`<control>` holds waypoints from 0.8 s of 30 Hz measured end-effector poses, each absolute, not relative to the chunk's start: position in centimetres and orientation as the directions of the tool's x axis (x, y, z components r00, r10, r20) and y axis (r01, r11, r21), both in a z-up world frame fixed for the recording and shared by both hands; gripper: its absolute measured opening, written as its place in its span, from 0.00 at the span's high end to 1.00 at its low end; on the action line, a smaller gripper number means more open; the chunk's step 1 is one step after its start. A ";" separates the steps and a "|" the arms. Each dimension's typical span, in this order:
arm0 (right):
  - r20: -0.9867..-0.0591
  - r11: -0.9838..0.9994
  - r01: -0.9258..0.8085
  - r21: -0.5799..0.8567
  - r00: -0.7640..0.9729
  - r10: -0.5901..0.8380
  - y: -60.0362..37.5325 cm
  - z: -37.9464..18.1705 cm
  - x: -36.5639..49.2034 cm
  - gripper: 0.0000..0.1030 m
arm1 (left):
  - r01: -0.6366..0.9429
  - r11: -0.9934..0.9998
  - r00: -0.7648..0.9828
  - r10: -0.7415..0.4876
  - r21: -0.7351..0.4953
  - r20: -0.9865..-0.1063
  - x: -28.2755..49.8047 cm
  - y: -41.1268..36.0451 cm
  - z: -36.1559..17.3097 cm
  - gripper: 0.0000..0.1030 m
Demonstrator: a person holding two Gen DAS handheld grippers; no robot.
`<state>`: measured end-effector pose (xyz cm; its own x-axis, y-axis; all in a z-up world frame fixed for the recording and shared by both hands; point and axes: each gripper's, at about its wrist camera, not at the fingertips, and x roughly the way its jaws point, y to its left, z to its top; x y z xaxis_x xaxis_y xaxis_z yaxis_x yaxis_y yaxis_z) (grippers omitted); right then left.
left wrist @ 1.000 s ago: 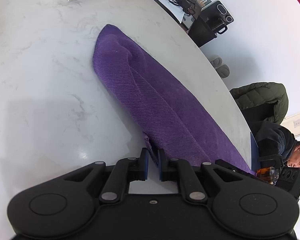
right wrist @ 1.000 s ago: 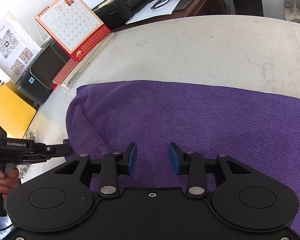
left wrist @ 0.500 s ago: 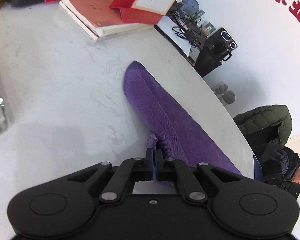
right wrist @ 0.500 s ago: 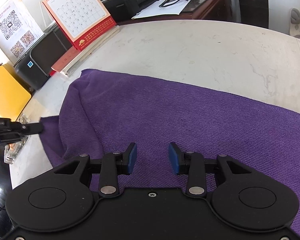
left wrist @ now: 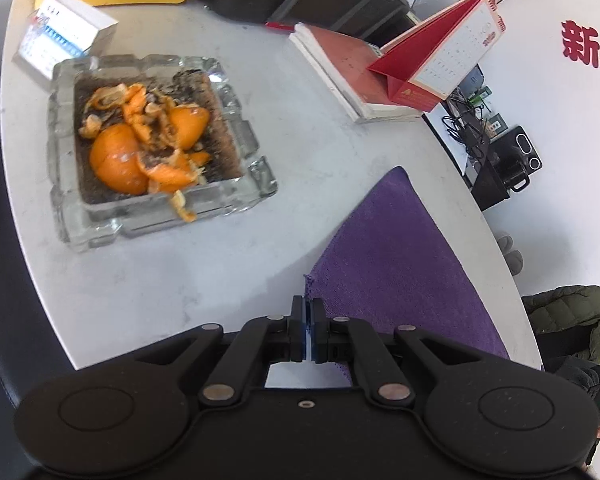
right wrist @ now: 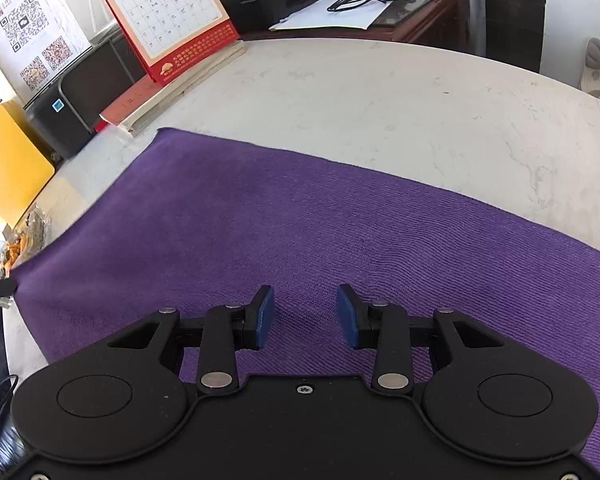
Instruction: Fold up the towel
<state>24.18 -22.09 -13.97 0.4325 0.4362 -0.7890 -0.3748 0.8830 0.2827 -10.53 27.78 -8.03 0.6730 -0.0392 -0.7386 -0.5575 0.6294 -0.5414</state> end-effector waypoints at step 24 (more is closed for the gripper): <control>-0.855 0.840 -0.541 0.039 0.416 0.308 -21.1 -11.5 13.1 0.59 | -0.214 0.920 0.634 -0.125 -0.328 -0.763 1.7 22.6 -7.5 0.95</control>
